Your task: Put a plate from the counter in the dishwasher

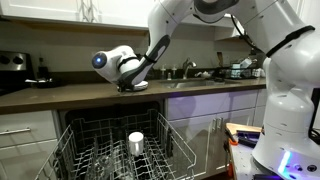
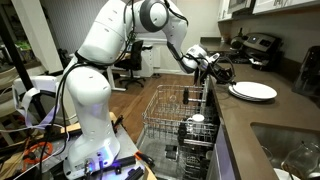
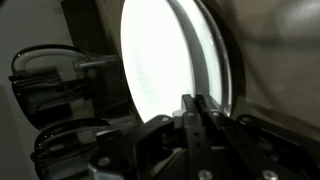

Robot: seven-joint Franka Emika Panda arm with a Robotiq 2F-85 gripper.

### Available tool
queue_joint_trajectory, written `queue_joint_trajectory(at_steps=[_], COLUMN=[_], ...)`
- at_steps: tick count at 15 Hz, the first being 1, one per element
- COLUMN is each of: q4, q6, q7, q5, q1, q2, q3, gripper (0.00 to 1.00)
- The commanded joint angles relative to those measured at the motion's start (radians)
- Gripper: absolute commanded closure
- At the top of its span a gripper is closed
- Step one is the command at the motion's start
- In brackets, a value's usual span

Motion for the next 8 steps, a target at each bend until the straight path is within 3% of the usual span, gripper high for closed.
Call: queue_joint_trajectory(at_steps=[1, 8], q4=[0.004, 0.018], q6=[-0.029, -0.081], q7=[0.02, -0.002], q5=[-0.028, 0.001], q1=[0.005, 0.025], q2=[-0.011, -0.018], q3=[0.015, 0.05], gripper=[0.94, 0.94])
